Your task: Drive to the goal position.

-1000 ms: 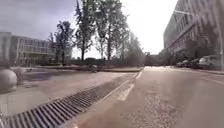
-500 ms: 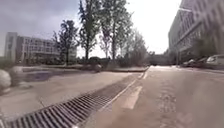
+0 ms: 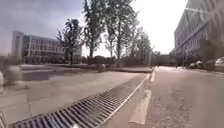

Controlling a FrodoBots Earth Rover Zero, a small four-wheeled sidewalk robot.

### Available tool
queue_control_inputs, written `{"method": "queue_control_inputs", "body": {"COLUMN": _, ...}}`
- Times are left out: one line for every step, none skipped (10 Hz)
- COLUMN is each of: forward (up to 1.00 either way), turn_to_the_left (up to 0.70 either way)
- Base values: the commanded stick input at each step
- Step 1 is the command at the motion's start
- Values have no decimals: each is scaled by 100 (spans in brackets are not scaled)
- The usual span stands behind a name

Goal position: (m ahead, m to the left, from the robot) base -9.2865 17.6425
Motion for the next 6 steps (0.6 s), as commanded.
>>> {"method": "queue_control_inputs", "body": {"forward": 69, "turn_to_the_left": 14}}
{"method": "queue_control_inputs", "body": {"forward": 69, "turn_to_the_left": 14}}
{"method": "queue_control_inputs", "body": {"forward": 69, "turn_to_the_left": 14}}
{"method": "queue_control_inputs", "body": {"forward": 69, "turn_to_the_left": 14}}
{"method": "queue_control_inputs", "body": {"forward": 69, "turn_to_the_left": 14}}
{"method": "queue_control_inputs", "body": {"forward": 69, "turn_to_the_left": 14}}
